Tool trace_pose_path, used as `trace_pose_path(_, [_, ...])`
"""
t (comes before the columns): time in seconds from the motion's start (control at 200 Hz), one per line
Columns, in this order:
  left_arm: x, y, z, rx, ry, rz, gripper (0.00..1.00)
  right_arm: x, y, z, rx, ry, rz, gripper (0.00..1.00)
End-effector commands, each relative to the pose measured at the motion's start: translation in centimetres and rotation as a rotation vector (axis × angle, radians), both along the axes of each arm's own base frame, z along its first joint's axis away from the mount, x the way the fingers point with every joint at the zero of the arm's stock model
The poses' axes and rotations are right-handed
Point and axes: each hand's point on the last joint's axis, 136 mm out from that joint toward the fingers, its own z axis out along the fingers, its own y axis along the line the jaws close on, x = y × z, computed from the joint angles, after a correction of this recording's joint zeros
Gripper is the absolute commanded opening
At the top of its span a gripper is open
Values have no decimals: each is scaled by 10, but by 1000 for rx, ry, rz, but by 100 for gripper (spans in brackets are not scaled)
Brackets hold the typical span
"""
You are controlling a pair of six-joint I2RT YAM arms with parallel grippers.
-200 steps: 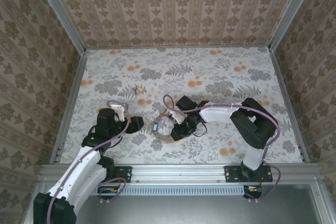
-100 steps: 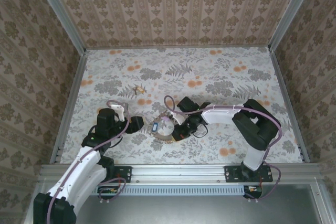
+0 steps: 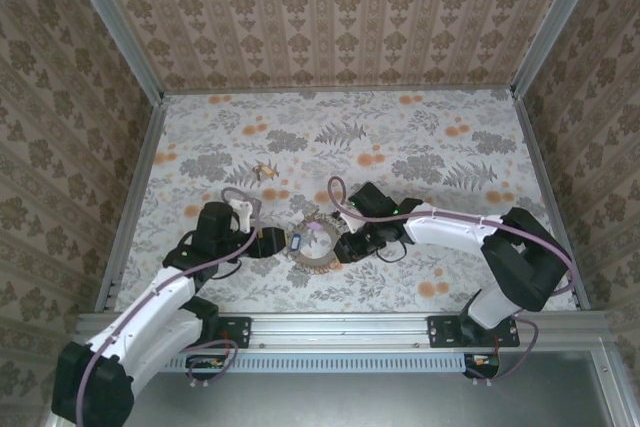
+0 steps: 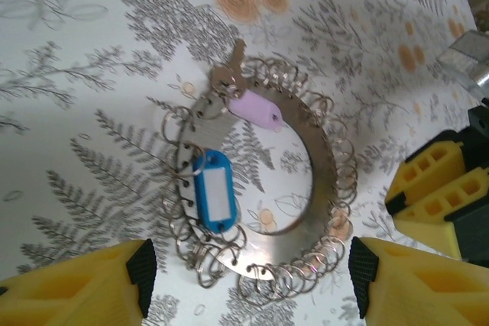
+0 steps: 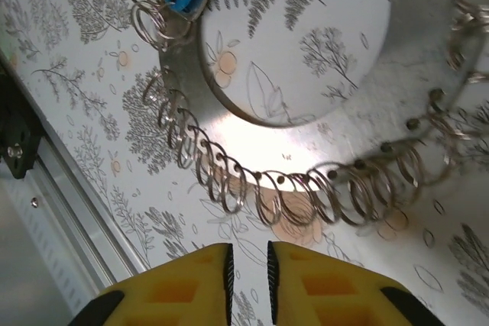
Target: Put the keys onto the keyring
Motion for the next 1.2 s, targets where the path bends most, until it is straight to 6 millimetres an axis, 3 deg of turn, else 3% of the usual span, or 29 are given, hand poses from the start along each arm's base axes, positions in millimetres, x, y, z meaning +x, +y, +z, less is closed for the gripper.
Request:
trace_pose_path(0.0, [-16,-8,2,10,104,-48,71,-12,-11,-12,-55,64,-92,26])
trace_pose_path(0.25, [-42,-13,-18,66,356,-93,72,-23,22,-20,-82,107,-47,30])
trace_pose_path(0.44, [-45,-24,-30,64,499,-89,73,-18,36,-28,-68,142,-57,30])
trace_pose_path(0.995, [-42,-31,-56,75,558,-69,71,-6,34,-25,44,143,-137,32])
trace_pose_path(1.195, [-39,-33,-61,79,581,-59,55,-1,35,-23,86,131,-138,31])
